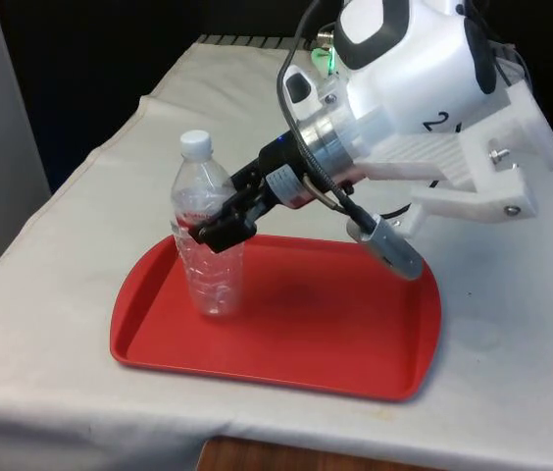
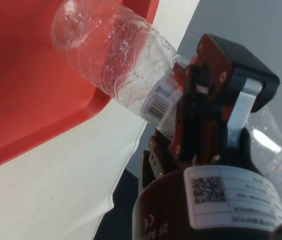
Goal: Place the bottle upright on the tray.
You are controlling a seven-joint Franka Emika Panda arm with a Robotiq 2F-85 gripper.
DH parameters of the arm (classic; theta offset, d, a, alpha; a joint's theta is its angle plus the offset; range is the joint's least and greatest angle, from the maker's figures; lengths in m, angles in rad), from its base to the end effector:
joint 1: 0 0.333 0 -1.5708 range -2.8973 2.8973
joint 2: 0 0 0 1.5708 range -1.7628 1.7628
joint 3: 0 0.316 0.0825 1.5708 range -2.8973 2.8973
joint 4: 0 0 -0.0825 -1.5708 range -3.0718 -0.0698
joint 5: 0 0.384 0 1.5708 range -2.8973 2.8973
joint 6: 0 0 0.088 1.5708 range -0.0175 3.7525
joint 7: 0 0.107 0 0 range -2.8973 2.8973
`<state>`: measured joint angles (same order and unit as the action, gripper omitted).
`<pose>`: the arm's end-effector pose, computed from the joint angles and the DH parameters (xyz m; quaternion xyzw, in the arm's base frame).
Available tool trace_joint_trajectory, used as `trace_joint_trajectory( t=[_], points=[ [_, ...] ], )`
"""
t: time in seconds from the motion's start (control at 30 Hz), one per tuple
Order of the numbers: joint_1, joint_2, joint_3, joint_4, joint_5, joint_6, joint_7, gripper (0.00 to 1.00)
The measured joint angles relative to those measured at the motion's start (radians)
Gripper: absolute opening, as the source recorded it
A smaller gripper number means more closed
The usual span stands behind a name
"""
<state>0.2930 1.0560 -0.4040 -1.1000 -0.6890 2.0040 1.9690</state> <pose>0.7697 -0.0179 0.2153 0.6332 -0.6197 0.3488 0.3055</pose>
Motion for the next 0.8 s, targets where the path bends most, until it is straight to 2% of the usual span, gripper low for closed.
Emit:
trace_joint_trajectory(
  t=[0.33, 0.4, 0.8],
  points=[
    [0.005, 0.0, 0.008, 0.005, -0.015, -0.022, 0.003, 0.33],
    [0.007, 0.002, 0.017, 0.006, -0.025, -0.028, 0.012, 0.33],
    [0.008, 0.018, 0.026, 0.025, -0.034, -0.048, 0.021, 0.33]
  ],
)
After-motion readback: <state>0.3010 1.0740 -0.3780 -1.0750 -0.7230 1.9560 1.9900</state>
